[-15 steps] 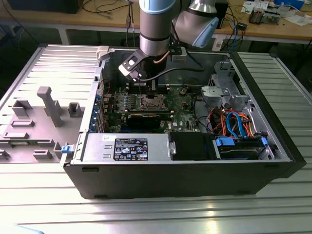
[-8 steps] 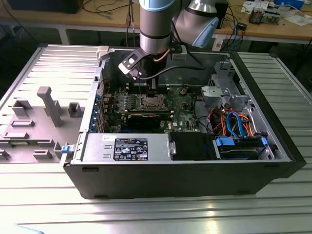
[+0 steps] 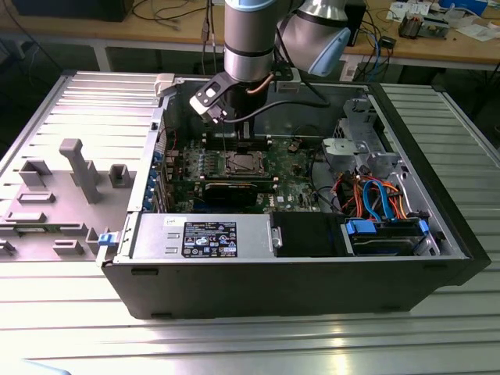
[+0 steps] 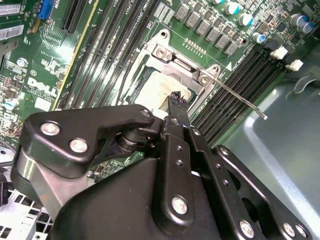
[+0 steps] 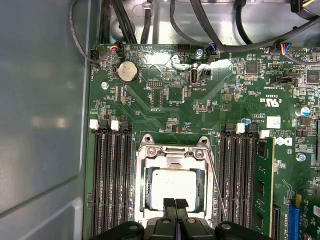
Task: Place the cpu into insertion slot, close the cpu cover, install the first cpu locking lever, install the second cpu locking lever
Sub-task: 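Install the first cpu locking lever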
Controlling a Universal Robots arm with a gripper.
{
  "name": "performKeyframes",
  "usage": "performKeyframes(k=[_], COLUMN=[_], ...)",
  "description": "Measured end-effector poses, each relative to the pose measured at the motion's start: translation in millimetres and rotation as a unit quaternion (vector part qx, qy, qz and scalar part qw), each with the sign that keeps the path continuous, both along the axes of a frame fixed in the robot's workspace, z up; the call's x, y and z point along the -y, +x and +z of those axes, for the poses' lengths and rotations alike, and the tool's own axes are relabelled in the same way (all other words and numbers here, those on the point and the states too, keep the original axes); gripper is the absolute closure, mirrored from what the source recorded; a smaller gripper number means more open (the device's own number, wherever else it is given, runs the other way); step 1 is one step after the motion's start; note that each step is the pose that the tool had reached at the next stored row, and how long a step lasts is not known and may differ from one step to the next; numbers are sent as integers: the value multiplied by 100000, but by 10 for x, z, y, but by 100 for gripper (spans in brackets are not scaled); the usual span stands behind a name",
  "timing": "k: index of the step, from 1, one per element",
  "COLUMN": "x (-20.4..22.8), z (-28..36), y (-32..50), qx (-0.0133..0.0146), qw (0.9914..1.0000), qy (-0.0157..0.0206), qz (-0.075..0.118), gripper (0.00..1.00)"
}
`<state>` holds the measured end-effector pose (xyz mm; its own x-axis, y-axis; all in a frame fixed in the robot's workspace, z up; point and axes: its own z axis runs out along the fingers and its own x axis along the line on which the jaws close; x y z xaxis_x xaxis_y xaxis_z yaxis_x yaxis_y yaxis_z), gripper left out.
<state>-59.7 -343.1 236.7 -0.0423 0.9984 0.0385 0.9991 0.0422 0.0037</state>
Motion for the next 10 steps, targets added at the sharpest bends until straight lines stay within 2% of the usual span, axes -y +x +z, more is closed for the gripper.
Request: performKeyframes(k=[10], x=[0], z=[3], y=[0], qx=[-1], qw=[100000], qy=[1], qz=[-2], gripper=[89])
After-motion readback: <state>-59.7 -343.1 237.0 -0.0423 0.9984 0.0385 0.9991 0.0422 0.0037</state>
